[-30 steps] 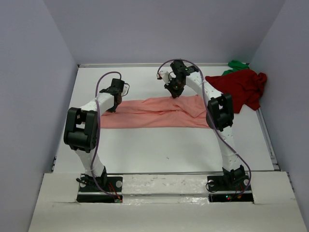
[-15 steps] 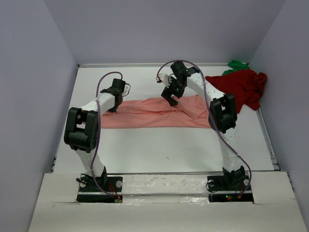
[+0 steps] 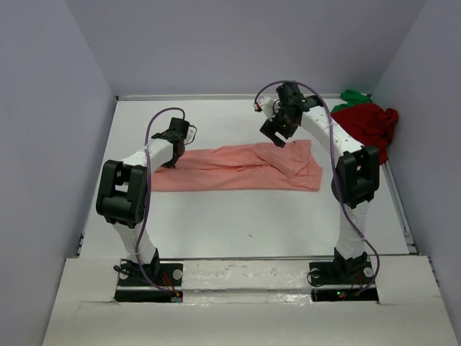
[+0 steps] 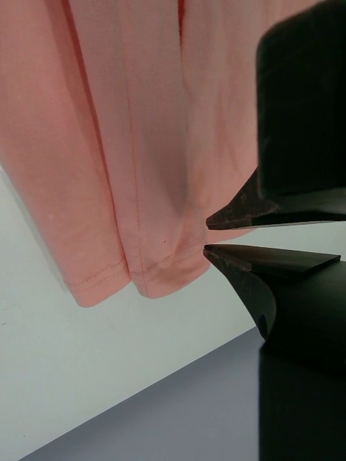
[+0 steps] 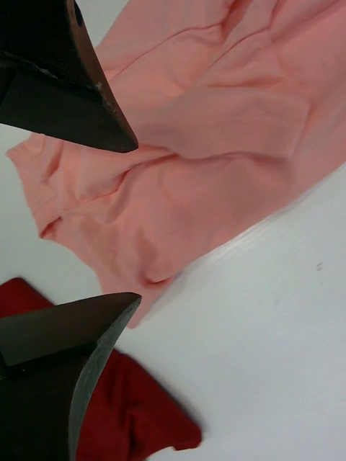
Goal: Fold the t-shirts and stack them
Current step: Fold the tshirt
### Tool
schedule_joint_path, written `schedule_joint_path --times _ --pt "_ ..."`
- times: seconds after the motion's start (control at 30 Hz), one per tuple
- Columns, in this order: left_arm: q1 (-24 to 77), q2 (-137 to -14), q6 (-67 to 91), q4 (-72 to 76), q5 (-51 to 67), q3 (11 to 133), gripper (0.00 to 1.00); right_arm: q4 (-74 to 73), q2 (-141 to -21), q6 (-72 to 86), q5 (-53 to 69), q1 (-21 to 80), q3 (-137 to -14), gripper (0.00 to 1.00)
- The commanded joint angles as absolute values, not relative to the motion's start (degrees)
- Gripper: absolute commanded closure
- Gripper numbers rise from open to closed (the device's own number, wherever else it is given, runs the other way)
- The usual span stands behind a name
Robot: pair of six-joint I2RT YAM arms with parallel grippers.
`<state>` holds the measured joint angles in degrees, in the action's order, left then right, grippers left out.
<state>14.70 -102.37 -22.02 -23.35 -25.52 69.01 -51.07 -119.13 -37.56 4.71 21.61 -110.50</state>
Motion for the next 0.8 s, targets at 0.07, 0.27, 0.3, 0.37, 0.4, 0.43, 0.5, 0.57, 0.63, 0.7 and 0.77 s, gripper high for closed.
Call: schedule_joint_path --times 0.07,0.27,0.3,0.37,0.4,0.43,0.5,0.57,0.63,0.7,0.77 --pt "15.4 -101.4 -22.4 -24.5 -26.0 70.4 0.73 -52.6 -111.4 -34.9 5.0 18.3 -104.4 0.20" --pt "15.6 -101.8 -22.4 -24.7 -25.3 70.7 0.73 -53.3 -107.5 -32.5 9.2 17.1 -98.1 0.24" --pt "15.6 -101.8 -22.4 -24.8 -25.1 70.7 0.73 -53.8 -107.3 -32.3 10.1 17.1 -97.7 0.27" --pt "15.7 -101.7 -22.4 -24.7 -24.8 70.7 0.73 -55.3 -107.1 -31.6 12.6 17.1 -97.3 0.29" --pt "15.6 -101.9 -22.4 -24.8 -24.8 70.7 0.73 -55.8 -107.1 -31.4 13.3 17.1 -97.0 0.30" --pt "15.6 -101.9 -22.3 -24.7 -24.8 70.8 0.73 -56.3 -107.0 -31.2 14.1 17.1 -96.8 0.31" --pt "15.7 -102.0 -22.4 -24.8 -24.7 70.8 0.73 -56.5 -106.7 -30.9 15.9 17.1 -95.5 0.33" --pt "15.8 -102.0 -22.3 -24.8 -24.6 71.0 0.73 -56.8 -106.7 -30.5 17.3 17.1 -94.8 0.35" --pt "15.9 -102.1 -22.4 -24.9 -24.6 70.9 0.73 -57.2 -106.9 -30.3 18.0 17.1 -94.0 0.36" --pt "16.0 -102.2 -22.5 -24.8 -24.6 70.8 0.73 -57.9 -107.4 -30.3 18.8 17.1 -93.7 0.37" --pt "16.1 -102.3 -22.4 -24.7 -24.6 70.8 0.73 -58.4 -107.3 -30.3 19.6 17.1 -93.3 0.38"
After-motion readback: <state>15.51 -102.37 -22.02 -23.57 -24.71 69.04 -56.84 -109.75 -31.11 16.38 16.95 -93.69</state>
